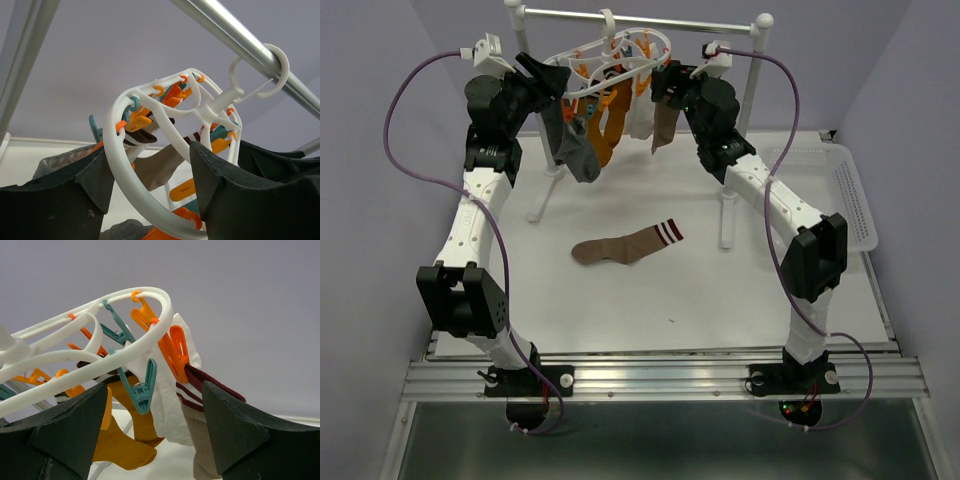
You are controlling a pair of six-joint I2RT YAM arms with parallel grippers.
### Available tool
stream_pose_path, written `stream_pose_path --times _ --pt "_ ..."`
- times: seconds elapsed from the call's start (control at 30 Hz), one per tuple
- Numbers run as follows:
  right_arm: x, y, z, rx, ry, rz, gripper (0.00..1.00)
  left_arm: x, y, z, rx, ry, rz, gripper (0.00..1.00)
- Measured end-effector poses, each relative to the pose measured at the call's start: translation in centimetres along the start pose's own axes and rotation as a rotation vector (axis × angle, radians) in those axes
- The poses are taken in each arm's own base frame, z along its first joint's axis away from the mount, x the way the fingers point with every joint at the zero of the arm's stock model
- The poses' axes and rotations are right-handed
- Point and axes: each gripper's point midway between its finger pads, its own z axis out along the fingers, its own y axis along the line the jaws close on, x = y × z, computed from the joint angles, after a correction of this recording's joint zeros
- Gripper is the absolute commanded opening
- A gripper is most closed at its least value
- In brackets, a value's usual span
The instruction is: Clip the socks to the hanger
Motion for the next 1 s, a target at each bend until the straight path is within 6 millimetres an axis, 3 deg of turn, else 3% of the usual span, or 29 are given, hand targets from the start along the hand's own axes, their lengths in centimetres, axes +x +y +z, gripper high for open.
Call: stream_pose_path --times 0.53,1.0 --pt "1.6 0.7 2.5 -0.020 0.009 -0.003 0.73 -0.1 0.0 -0.1 0.007 0.004 0.002 0.66" --pt "1.9 1.8 2.5 -0.088 0.022 -0.012 0.72 -0.1 0.1 -0.1 0.006 0.003 0.003 0.65"
